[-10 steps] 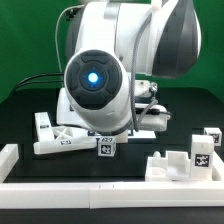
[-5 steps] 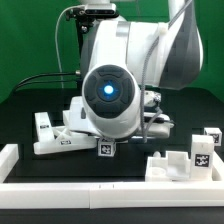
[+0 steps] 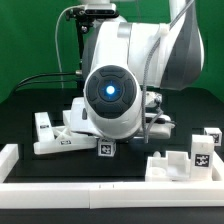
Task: Assemble chair
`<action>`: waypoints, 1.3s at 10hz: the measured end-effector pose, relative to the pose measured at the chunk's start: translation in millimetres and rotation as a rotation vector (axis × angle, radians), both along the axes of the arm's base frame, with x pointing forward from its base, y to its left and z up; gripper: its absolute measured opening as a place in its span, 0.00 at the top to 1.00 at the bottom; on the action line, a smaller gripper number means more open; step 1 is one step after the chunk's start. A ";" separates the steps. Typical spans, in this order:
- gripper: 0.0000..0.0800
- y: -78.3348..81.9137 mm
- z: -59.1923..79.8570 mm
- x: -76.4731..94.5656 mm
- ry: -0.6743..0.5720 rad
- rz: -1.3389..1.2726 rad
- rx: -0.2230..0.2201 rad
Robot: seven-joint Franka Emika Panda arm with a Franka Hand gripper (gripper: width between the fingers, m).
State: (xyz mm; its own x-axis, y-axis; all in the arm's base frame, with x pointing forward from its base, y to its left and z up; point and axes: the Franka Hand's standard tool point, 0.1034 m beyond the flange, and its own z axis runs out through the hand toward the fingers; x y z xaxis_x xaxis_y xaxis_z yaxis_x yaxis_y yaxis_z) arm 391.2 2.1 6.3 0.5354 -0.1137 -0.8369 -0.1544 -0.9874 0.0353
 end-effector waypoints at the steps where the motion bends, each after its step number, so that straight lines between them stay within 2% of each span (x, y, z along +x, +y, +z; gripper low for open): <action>1: 0.64 2.5 7.2 6.2 -0.007 -0.007 -0.003; 2: 0.64 10.4 29.9 22.3 0.012 -0.034 -0.013; 3: 0.64 22.8 55.3 53.8 -0.029 -0.074 -0.012; 4: 0.64 23.8 76.2 77.0 -0.118 -0.077 -0.009; 5: 0.64 20.4 83.5 84.0 -0.184 -0.084 -0.013; 6: 0.64 22.5 75.5 84.9 -0.282 -0.084 -0.025; 7: 0.64 24.4 75.0 84.3 -0.333 -0.082 -0.030; 8: 0.64 27.4 76.1 93.2 -0.427 -0.079 -0.040; 9: 0.64 39.8 87.8 106.9 -0.505 -0.078 -0.041; 11: 0.64 49.1 123.0 149.4 -0.740 -0.032 -0.027; 12: 0.64 49.4 126.2 144.3 -0.816 -0.035 -0.031; 13: 0.64 48.5 123.1 145.3 -0.872 -0.038 -0.043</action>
Offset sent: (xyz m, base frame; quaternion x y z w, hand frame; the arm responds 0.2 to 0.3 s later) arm 0.0796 0.0229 0.1000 0.0806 0.1722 0.0500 0.9805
